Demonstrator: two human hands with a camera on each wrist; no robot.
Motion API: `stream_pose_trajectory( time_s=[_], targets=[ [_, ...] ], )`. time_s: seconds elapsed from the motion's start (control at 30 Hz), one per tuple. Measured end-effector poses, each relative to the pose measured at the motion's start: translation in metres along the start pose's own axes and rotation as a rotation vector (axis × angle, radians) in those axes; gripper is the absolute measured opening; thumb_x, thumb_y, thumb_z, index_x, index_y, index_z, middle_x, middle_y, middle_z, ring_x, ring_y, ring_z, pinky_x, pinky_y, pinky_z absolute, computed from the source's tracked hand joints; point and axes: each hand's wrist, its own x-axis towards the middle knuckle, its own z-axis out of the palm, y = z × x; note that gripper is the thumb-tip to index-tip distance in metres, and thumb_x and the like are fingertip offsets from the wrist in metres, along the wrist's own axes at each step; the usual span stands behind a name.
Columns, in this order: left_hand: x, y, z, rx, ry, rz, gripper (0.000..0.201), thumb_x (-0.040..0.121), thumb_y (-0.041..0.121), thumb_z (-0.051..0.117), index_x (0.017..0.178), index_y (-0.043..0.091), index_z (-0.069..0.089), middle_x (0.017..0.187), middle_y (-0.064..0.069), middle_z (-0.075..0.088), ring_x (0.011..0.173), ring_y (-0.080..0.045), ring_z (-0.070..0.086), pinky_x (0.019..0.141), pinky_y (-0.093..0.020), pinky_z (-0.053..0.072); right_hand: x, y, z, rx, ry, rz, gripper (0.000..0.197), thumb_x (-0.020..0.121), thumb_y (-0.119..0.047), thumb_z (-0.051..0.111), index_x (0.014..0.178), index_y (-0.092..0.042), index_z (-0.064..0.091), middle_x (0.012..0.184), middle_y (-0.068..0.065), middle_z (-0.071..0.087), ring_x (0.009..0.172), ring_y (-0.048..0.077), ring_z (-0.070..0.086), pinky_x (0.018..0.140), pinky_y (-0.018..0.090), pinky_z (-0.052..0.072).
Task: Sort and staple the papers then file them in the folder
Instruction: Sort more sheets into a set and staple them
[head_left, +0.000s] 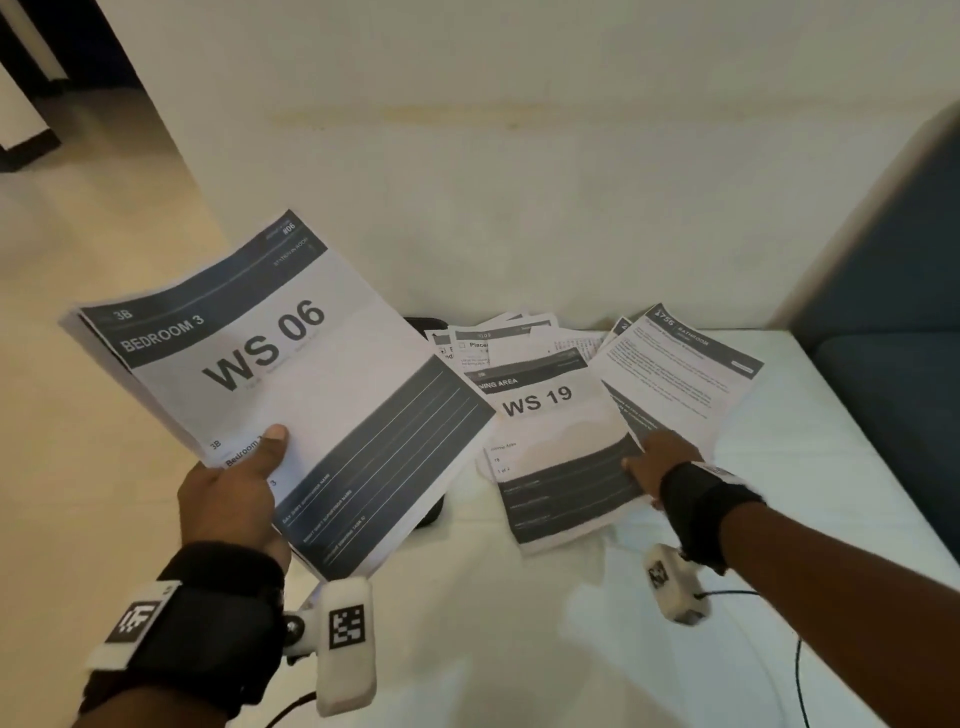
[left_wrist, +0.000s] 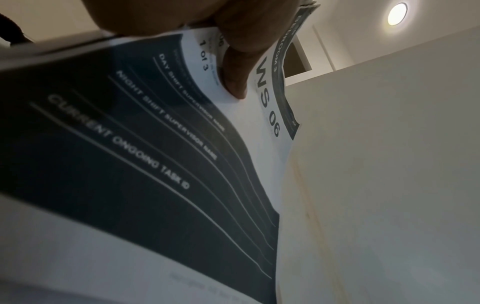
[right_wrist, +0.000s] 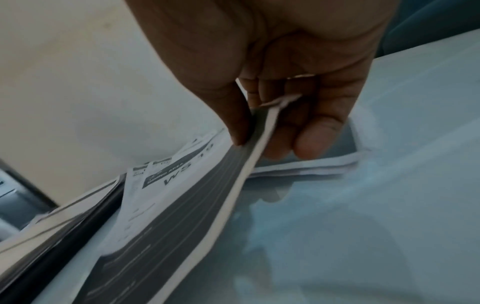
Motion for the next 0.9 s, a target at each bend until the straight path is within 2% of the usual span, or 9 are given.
stream_pose_trajectory(
  time_s=[0.1, 0.2, 0.27, 0.37, 0.43, 0.5, 0.57, 0.63, 0.9],
  targets=[
    [-0.007, 0.001, 0.002, -0.028, -0.001, -0.009, 0.036, 0.085, 0.021, 0.075, 0.118, 0.022, 0.061, 0.113, 0.004, 0.069, 0.106, -0.027, 0.064, 0.092, -0.046, 0.052, -0.032, 0.043, -0.015, -0.056, -0.120, 0.054, 0.024, 0.084, -0.026, 0.075, 0.087, -0.009, 0.057, 0.083, 0.007, 0.062, 0.069, 0.024, 0.059, 0.065, 0.034, 0.056],
    [-0.016, 0.000, 0.008, -0.030, -0.034, -0.018, 0.035, 0.086, 0.020, 0.074, 0.117, 0.022, 0.060, 0.114, 0.005, 0.068, 0.104, -0.024, 0.064, 0.093, -0.044, 0.052, -0.064, 0.079, -0.021, 0.000, -0.282, 0.179, 0.026, 0.083, -0.019, 0.077, 0.076, -0.007, 0.054, 0.069, 0.011, 0.059, 0.058, 0.024, 0.058, 0.052, 0.029, 0.052],
    [-0.015, 0.004, 0.010, -0.029, -0.039, 0.009, 0.034, 0.087, 0.021, 0.074, 0.117, 0.021, 0.059, 0.111, 0.006, 0.067, 0.101, -0.022, 0.064, 0.089, -0.039, 0.052, -0.063, 0.084, -0.019, 0.091, -0.352, 0.197, 0.021, 0.086, -0.017, 0.074, 0.084, -0.002, 0.059, 0.074, 0.013, 0.063, 0.061, 0.025, 0.062, 0.057, 0.032, 0.056],
    [-0.022, 0.002, 0.017, -0.009, -0.088, -0.002, 0.033, 0.091, 0.021, 0.069, 0.120, 0.018, 0.055, 0.109, 0.007, 0.064, 0.092, -0.016, 0.061, 0.074, -0.028, 0.048, -0.054, 0.086, -0.016, 0.299, -0.299, 0.227, 0.027, 0.088, -0.025, 0.072, 0.096, -0.001, 0.061, 0.081, 0.013, 0.063, 0.066, 0.027, 0.061, 0.061, 0.034, 0.055],
    [-0.023, -0.001, 0.019, 0.024, -0.090, 0.011, 0.031, 0.090, 0.021, 0.069, 0.118, 0.019, 0.055, 0.108, 0.006, 0.064, 0.094, -0.018, 0.060, 0.077, -0.031, 0.048, -0.041, 0.081, -0.013, 0.354, -0.250, 0.219, 0.035, 0.086, -0.032, 0.073, 0.098, -0.002, 0.061, 0.084, 0.013, 0.064, 0.070, 0.027, 0.061, 0.061, 0.035, 0.056],
    [-0.021, -0.003, 0.022, 0.038, -0.087, 0.004, 0.032, 0.089, 0.020, 0.071, 0.117, 0.019, 0.057, 0.110, 0.004, 0.066, 0.101, -0.023, 0.062, 0.086, -0.038, 0.051, -0.028, 0.072, -0.011, 0.355, -0.222, 0.172, 0.035, 0.084, -0.034, 0.075, 0.095, -0.004, 0.062, 0.086, 0.013, 0.066, 0.074, 0.027, 0.064, 0.062, 0.036, 0.057],
    [-0.020, -0.004, 0.023, 0.049, -0.098, 0.006, 0.033, 0.089, 0.018, 0.071, 0.119, 0.020, 0.057, 0.113, 0.002, 0.066, 0.104, -0.024, 0.062, 0.092, -0.043, 0.050, -0.018, 0.065, -0.010, 0.297, -0.181, 0.132, 0.040, 0.083, -0.034, 0.076, 0.103, -0.001, 0.063, 0.098, 0.016, 0.069, 0.089, 0.032, 0.066, 0.076, 0.042, 0.059],
    [-0.019, -0.005, 0.026, 0.054, -0.113, 0.016, 0.030, 0.090, 0.017, 0.069, 0.117, 0.020, 0.056, 0.108, 0.004, 0.065, 0.098, -0.020, 0.061, 0.087, -0.039, 0.050, -0.011, 0.063, -0.010, 0.243, -0.133, 0.151, 0.044, 0.083, -0.030, 0.077, 0.111, 0.002, 0.063, 0.108, 0.019, 0.068, 0.099, 0.036, 0.065, 0.090, 0.044, 0.055],
    [-0.031, -0.003, 0.035, 0.079, -0.245, 0.016, 0.026, 0.091, 0.015, 0.068, 0.115, 0.019, 0.061, 0.107, 0.002, 0.070, 0.098, -0.025, 0.065, 0.082, -0.039, 0.053, -0.029, 0.062, -0.041, 0.072, -0.047, -0.014, 0.044, 0.091, -0.025, 0.067, 0.127, -0.003, 0.056, 0.129, 0.015, 0.059, 0.116, 0.033, 0.057, 0.101, 0.038, 0.046]
  ],
)
